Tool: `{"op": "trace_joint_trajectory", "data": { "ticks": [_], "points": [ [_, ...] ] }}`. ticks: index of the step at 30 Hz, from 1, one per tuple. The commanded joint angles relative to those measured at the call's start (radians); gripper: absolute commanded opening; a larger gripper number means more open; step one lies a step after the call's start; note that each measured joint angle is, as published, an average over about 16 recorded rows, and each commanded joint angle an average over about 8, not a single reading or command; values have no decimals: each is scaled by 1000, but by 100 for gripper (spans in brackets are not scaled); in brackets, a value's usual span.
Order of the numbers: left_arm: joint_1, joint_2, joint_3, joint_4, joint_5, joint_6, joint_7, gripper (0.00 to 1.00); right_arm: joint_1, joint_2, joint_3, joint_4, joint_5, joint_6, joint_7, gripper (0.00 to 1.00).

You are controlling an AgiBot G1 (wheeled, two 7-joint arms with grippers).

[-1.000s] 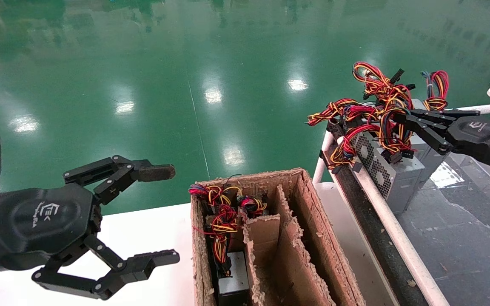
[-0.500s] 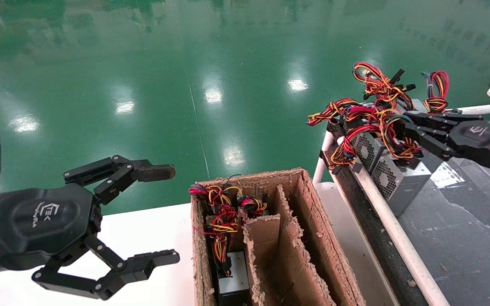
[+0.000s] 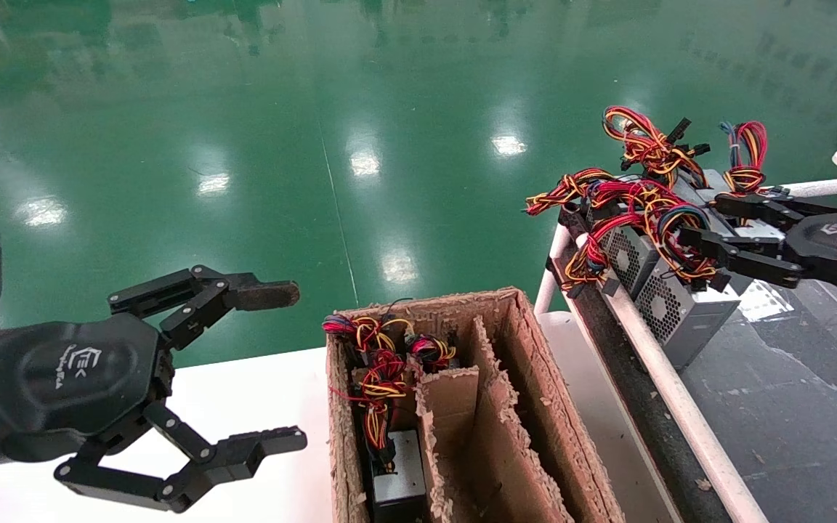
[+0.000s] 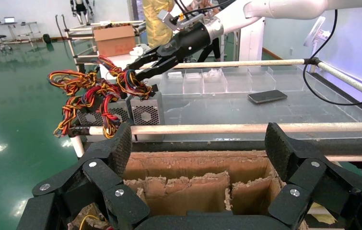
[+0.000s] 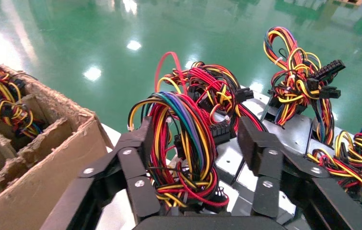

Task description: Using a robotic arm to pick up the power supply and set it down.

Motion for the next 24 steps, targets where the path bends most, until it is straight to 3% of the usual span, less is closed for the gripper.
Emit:
{"op": "trace_joint_trajectory", "data": {
  "ticks": [1, 11, 24],
  "points": [
    [0, 0, 0, 0, 0, 0, 0, 100, 8, 7, -6, -2, -8, -9, 5, 100],
    [0, 0, 0, 0, 0, 0, 0, 100, 6, 35, 38, 8, 58, -31, 6, 100],
    [0, 0, 0, 0, 0, 0, 0, 100, -125, 55, 67, 262, 141, -40, 95, 100]
  ]
}}
